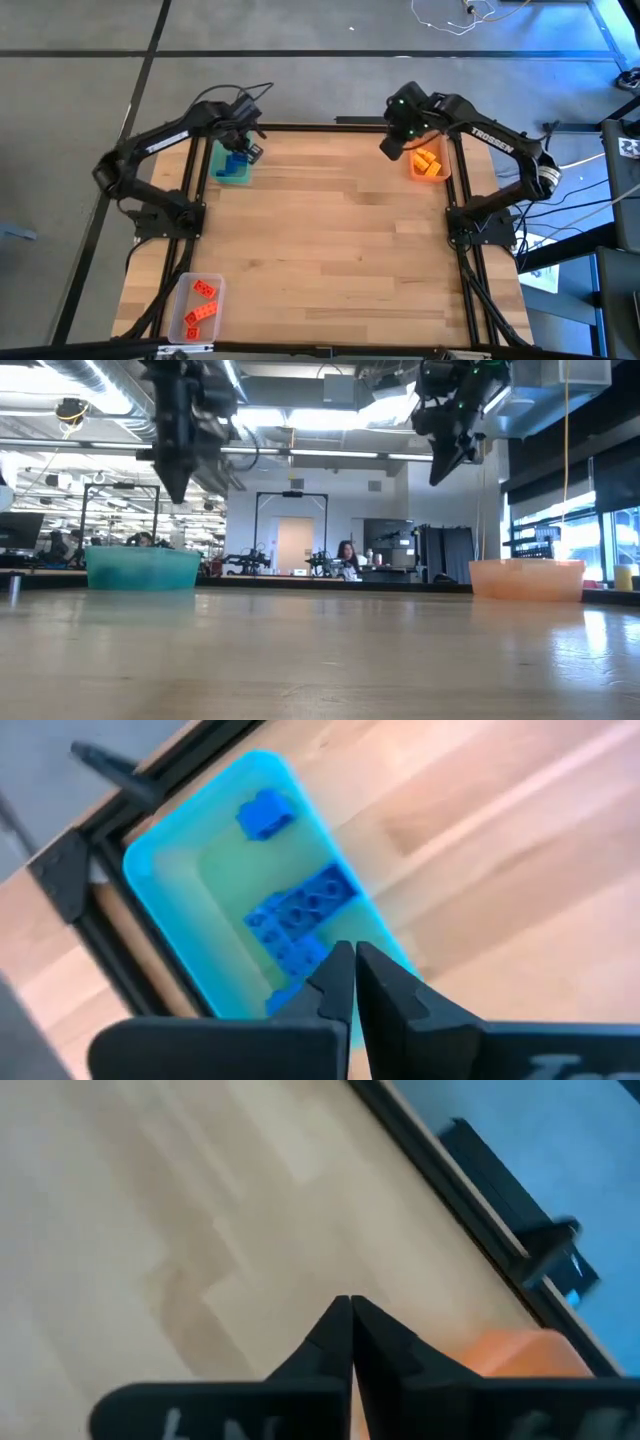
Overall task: Sort & place blocks by color
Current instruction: Return to Home Position
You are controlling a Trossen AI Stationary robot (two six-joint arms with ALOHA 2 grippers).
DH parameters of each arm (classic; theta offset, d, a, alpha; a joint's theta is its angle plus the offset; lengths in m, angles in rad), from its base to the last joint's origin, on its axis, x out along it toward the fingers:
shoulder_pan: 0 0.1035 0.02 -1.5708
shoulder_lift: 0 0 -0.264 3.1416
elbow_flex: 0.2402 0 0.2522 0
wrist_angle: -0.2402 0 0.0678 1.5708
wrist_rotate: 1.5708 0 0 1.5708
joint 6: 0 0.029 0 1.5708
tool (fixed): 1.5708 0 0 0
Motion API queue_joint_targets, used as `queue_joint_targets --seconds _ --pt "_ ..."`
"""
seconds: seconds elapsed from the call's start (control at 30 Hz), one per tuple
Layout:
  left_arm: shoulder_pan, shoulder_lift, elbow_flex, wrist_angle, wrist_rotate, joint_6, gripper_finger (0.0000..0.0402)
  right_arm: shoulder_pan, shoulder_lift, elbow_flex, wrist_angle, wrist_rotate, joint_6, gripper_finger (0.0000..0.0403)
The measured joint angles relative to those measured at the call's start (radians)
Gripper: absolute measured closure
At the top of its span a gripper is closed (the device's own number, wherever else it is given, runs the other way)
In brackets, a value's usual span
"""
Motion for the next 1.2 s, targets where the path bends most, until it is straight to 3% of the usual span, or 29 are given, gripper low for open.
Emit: queue_joint_targets --seconds 0.2,0.5,0.7,0.9,1.2 --pt "-0.093 -0.153 0.0 0.001 0.026 -0.025 0.04 0.045 -0.088 0.0 0.0 -0.109 -0.072 0.0397" --pt "-0.28 -0.349 0.0 0.072 0.042 -0.049 0.0401 0.169 -0.36 0.0 -0.032 -0.166 -0.122 0.0401" --pt "-0.431 -0.441 0.0 0.137 -0.052 -0.049 0.0401 0.24 -0.558 -0.024 -0.02 -0.15 -0.021 0.0401" --pt "-0.553 -0.516 0.0 0.136 -0.107 -0.049 0.0401 0.305 -0.781 -0.198 0.075 -0.077 0.104 0.0402" --pt "-0.684 -0.615 -0.003 0.132 -0.161 -0.049 0.0401 0.329 -1.068 -0.467 0.246 -0.106 0.135 0.0401"
